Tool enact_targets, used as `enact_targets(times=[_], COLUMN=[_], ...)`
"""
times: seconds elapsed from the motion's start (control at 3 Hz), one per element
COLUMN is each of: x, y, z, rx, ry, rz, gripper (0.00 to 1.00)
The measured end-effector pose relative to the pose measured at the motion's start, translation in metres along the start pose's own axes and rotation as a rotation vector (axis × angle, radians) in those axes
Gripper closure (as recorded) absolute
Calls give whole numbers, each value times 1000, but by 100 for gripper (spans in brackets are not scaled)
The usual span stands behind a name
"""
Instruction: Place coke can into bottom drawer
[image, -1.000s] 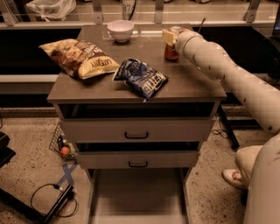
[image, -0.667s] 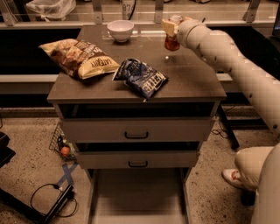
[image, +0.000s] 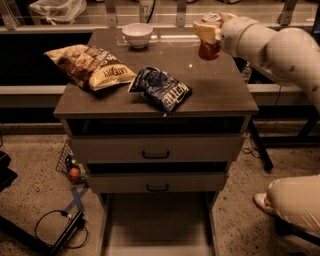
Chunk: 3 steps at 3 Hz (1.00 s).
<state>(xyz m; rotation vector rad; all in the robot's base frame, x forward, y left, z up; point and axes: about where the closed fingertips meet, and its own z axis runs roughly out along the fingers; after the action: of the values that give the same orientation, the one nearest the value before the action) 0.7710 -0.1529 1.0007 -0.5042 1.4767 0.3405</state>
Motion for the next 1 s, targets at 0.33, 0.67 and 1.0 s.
enact_targets(times=[0.33,0.67,1.0], x=[-1,26,65], y=[47,86,98], z=[-63,-150,-203], rx=[-135,-250,-267], ry=[32,81,108], rz=[-51,-65,-23], gripper=[100,100,100])
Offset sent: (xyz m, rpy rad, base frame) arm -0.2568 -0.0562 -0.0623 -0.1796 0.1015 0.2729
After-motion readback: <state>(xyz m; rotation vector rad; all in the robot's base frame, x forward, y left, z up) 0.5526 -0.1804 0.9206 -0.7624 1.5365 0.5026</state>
